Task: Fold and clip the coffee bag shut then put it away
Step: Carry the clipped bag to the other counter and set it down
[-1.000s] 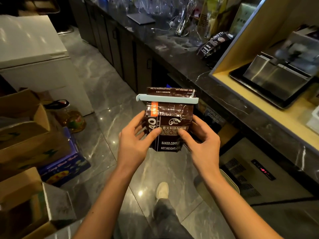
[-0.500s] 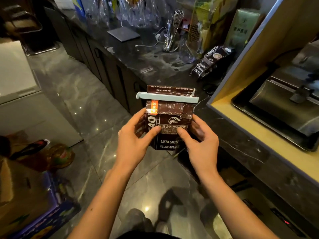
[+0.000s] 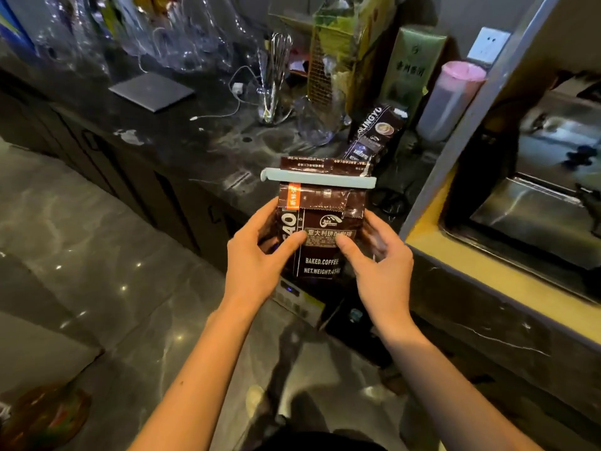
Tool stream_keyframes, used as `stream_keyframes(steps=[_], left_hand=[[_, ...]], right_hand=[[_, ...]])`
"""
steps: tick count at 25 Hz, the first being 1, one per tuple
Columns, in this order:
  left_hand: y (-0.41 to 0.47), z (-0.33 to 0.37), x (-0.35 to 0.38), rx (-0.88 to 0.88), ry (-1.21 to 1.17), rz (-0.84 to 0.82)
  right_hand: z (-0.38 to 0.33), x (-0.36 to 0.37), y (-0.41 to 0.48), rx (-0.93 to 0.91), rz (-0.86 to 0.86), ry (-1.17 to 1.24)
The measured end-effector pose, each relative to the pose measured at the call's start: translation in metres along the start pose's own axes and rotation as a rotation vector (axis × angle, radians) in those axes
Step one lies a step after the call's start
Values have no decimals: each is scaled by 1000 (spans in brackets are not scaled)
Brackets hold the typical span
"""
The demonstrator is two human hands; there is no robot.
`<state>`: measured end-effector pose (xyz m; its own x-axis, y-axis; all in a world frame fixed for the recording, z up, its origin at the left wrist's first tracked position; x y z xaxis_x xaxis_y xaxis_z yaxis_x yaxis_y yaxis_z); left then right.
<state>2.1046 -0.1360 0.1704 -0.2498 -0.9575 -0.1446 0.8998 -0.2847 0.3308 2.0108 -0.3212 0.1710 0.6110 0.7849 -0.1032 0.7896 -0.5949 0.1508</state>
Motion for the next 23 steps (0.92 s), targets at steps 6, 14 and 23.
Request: stream_keyframes(steps=[6,14,23], left_hand=[[86,-37,-17,11,-64,-153],[153,-81,5,-36,-107,-292],[232,-118,75,-21,-92,-416]], right_hand=[[1,51,48,42,132,-22],[24,66,94,68,254,-57],[69,45,176,96,353,-29]])
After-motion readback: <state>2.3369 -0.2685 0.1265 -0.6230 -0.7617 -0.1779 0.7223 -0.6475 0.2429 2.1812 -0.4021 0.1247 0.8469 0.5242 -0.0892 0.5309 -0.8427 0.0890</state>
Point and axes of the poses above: each hand's wrist, its own y-axis towards the middle knuckle, its own x-axis out of the palm, z = x × y, the point moved 9 cm from there along y, towards the middle knuckle, and after that the axes turned 4 degrees about x, right-handed, at the moved point
